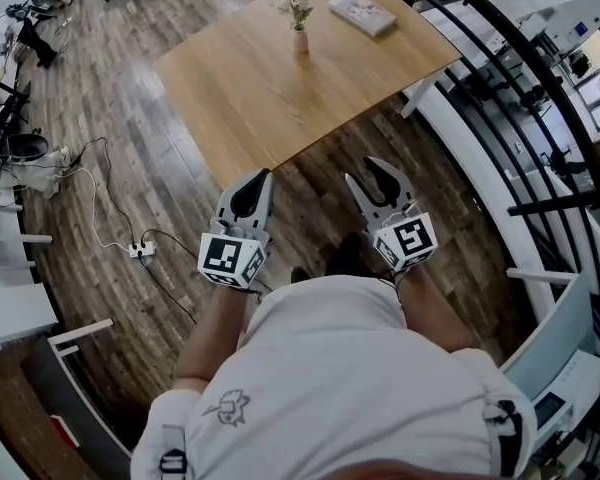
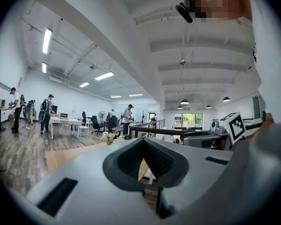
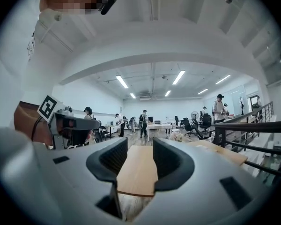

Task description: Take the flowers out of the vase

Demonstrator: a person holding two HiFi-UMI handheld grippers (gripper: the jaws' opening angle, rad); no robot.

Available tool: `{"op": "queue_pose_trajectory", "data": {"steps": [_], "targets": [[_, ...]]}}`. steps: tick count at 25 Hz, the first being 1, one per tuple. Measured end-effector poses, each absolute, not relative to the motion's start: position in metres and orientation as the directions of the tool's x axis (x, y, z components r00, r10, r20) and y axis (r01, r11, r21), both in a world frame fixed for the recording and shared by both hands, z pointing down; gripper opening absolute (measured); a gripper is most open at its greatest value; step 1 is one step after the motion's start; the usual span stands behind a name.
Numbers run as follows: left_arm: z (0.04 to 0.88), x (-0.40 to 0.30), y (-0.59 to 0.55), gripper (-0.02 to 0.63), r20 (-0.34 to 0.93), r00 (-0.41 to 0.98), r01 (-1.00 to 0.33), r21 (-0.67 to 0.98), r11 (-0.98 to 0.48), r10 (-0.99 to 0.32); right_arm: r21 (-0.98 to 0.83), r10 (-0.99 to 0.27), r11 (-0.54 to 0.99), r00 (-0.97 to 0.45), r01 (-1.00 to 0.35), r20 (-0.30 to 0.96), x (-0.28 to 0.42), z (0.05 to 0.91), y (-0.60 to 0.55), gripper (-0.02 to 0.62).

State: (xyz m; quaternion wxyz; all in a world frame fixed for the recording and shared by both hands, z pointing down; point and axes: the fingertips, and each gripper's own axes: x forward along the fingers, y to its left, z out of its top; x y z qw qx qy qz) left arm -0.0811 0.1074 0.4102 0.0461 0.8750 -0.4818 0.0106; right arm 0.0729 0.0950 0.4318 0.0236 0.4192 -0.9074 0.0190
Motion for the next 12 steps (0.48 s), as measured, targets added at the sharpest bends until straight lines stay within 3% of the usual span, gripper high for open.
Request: {"op": "queue_pose_trajectory", "data": {"steps": [12], "targets": [[0.404,-0.005,0.041,0.005,0.069,0.547,-0.837,0.074,-0.542,-0.835,-0.035,-0.742,0.667,-0.668,-0.744,0.057,0.136,0.429,0.031,0.178]]}}
